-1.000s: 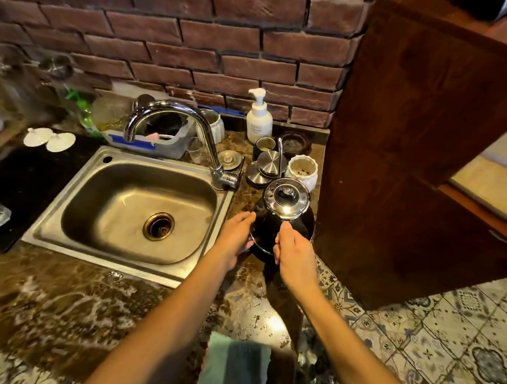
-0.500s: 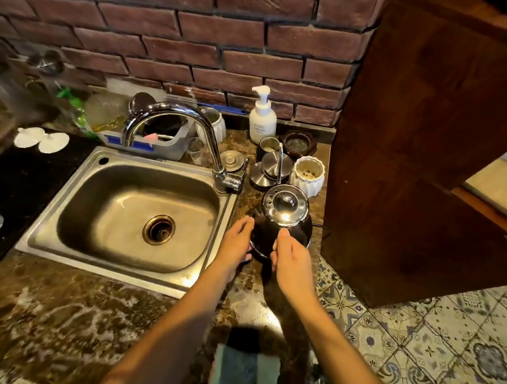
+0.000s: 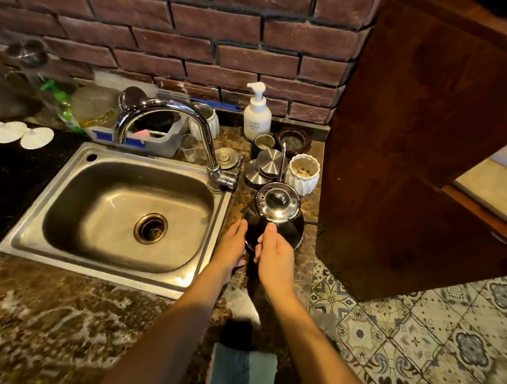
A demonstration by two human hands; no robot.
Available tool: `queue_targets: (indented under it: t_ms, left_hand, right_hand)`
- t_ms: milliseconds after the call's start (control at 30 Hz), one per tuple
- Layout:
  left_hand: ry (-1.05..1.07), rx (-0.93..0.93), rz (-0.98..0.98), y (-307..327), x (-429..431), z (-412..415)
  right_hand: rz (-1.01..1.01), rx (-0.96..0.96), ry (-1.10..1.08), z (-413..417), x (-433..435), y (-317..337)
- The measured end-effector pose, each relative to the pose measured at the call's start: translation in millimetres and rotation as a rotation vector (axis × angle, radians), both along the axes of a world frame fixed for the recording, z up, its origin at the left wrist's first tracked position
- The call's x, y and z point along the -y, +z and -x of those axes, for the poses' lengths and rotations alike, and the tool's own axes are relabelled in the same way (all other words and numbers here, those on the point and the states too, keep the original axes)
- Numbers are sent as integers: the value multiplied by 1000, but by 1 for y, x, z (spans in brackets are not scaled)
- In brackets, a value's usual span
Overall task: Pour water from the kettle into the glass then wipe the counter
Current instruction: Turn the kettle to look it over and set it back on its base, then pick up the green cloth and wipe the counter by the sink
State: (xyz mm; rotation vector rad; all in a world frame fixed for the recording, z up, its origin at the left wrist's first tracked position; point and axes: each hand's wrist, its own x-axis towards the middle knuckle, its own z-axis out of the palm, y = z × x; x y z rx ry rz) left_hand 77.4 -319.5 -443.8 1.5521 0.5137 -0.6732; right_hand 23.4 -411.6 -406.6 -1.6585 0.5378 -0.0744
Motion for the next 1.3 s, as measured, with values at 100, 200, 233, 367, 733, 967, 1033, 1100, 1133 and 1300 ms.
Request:
queue_targets:
  t_ms: [100, 200, 233, 367, 733, 967, 1033, 1100, 1133, 1300]
  left_hand:
    - [-15, -5, 29, 3, -3, 4]
    - [-42, -18, 39, 6, -7, 11]
    - [-54, -24, 40, 7, -9, 13]
    - [-118, -15, 30, 4, -19, 26]
    - [-919, 374, -549, -42, -95, 130]
    - [-1140, 518, -609, -37, -97, 154]
    - [-1110, 529, -558, -31, -99, 158]
    - [-1044, 537, -442, -22, -104, 162]
    - [-999, 527, -386, -16, -107, 164]
    - [-841, 535, -226, 22, -126, 165]
  right_hand:
    - [-76, 7, -100, -4, -19, 1]
    - [-82, -8, -140, -6, -24, -1]
    - [-79, -12, -142, -5, -23, -2]
    - [-7, -57, -115, 11, -16, -5]
    - [585, -358, 477, 155, 7, -62]
    - [791, -427, 557, 195, -5, -59]
    - [762, -401, 489, 203, -6, -55]
    - [670, -361, 400, 210, -5, -45]
    - [621, -344, 369, 214, -4, -37]
    - [547, -247, 339, 227, 5, 1]
